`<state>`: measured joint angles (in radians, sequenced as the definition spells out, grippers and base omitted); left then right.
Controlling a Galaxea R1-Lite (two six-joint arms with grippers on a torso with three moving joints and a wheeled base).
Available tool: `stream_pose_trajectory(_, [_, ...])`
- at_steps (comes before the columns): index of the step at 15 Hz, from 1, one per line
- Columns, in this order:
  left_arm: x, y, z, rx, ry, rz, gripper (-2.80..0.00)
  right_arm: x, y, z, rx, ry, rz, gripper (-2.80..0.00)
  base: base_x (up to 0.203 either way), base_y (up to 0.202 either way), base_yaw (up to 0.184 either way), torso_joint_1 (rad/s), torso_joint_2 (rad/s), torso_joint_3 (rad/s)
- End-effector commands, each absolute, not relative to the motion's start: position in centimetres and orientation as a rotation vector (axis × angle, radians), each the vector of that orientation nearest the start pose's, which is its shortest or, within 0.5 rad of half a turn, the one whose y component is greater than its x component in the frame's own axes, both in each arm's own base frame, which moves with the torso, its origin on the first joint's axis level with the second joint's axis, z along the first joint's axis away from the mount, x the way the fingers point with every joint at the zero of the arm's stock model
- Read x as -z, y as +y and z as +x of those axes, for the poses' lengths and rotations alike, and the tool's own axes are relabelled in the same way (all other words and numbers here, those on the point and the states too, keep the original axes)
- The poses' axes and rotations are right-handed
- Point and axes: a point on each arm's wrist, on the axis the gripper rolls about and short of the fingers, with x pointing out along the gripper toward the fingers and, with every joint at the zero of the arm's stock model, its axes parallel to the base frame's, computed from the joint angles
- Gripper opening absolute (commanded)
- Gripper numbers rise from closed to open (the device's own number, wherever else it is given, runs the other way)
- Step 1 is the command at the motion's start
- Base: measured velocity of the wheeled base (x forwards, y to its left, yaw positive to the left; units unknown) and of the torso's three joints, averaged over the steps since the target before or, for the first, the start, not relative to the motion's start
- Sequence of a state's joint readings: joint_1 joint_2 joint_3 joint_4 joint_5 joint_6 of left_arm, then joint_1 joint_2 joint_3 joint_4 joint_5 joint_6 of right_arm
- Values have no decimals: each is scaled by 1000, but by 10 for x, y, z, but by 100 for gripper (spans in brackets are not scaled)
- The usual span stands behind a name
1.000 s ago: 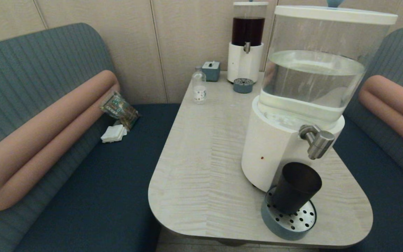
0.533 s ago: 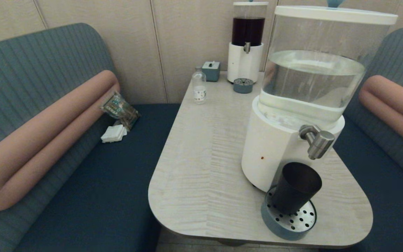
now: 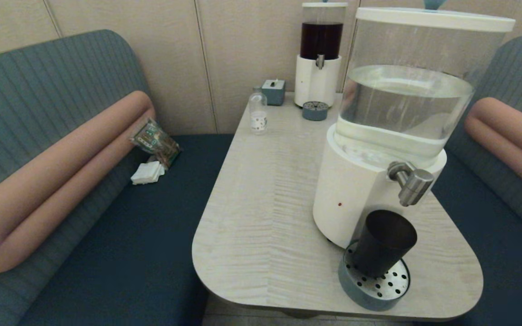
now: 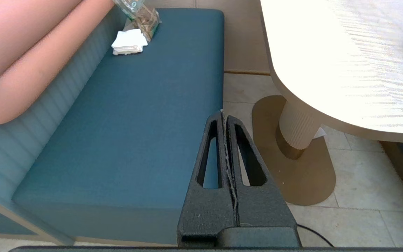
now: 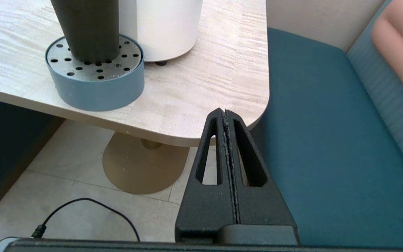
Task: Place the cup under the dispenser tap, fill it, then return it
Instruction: Turn on the faucet
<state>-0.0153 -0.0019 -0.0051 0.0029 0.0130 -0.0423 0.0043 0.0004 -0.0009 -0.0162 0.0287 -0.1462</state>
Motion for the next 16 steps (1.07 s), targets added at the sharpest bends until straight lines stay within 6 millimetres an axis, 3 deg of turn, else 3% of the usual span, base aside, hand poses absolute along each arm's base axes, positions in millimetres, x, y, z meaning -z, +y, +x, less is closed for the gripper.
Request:
stream_pose_trajectory(1, [-76,1,-23,2,-3,-43,-280,-77,1,-23,-32,-26,-149,-280,0,0,0,0,0,0])
stream_pose_trajectory(5, [-76,1,-23,2,-3,-43,-280,-80,1,-24,-33,-33,-159,-280,0,0,0,0,0,0])
stream_pose_trajectory(6, [-76,1,-23,2,-3,-43,-280,-91,1,-26,-40,-57,-155,-280,0,0,0,0,0,0])
stream_pose_trajectory(7, [-76,1,-23,2,-3,-43,-280,-115,1,-31,-44,-100,-132,-280,0,0,0,0,0,0])
stream_pose_trajectory(10, [-76,1,-23,2,-3,-43,-280,-226,2,-55,-64,-265,-39,-280,0,0,0,0,0,0])
stream_pose_trajectory(11, [-76,1,-23,2,-3,-43,-280,-259,2,-54,-76,-266,-19,-280,0,0,0,0,0,0])
stream_pose_trajectory(13, [-76,1,-23,2,-3,-43,-280,-301,2,-26,-94,-177,14,-280,0,0,0,0,0,0])
stream_pose_trajectory(16, [-76,1,-23,2,-3,-43,-280,-324,3,29,-123,18,51,-280,0,0,0,0,0,0])
